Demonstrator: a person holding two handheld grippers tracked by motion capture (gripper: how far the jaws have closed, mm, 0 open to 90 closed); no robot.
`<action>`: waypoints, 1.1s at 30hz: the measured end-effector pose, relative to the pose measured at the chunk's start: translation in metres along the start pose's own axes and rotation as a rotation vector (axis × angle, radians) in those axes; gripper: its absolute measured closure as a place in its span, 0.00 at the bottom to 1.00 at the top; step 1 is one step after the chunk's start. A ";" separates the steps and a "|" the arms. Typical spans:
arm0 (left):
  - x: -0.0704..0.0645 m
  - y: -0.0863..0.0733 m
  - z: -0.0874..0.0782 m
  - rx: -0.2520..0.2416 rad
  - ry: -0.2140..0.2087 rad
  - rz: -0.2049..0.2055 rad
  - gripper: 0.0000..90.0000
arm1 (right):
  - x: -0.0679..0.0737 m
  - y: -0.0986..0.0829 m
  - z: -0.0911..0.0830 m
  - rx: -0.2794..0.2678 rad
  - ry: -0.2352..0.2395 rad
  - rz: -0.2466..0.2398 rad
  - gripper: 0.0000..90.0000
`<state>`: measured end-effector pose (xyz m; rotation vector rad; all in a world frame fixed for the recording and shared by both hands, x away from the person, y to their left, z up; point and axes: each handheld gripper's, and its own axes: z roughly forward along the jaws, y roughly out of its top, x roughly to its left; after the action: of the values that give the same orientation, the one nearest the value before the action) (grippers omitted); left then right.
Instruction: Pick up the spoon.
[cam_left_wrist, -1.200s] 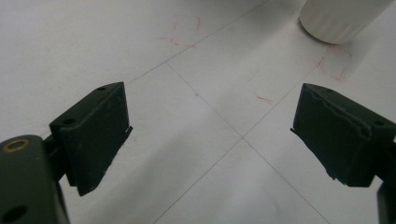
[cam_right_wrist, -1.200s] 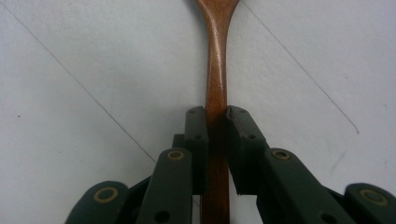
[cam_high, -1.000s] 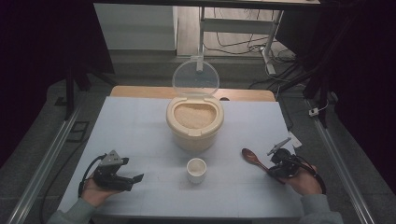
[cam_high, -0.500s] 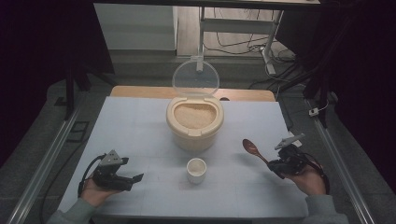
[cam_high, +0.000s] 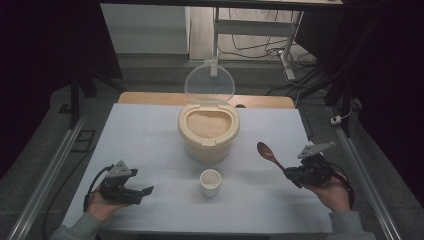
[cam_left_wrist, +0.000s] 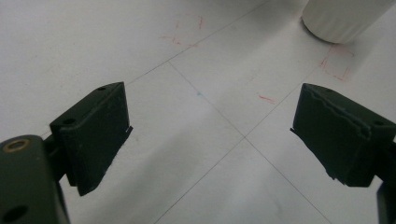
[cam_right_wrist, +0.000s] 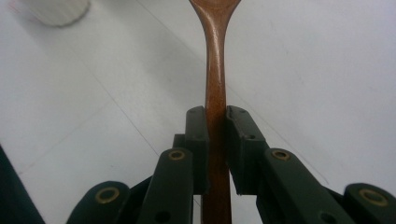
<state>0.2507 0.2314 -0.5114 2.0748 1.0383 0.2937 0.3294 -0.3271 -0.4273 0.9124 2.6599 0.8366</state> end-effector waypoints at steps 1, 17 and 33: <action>0.000 0.000 0.000 0.000 0.000 0.000 0.12 | 0.002 0.002 -0.002 -0.011 0.005 -0.003 0.88; 0.000 0.000 0.001 0.006 -0.002 0.001 0.12 | 0.032 0.034 -0.005 -0.088 0.067 -0.109 0.88; 0.000 0.000 0.000 0.003 -0.004 0.001 0.12 | 0.065 0.063 0.007 -0.117 0.127 -0.217 0.88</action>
<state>0.2506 0.2313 -0.5114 2.0777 1.0363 0.2881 0.3121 -0.2430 -0.3972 0.5476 2.7184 1.0135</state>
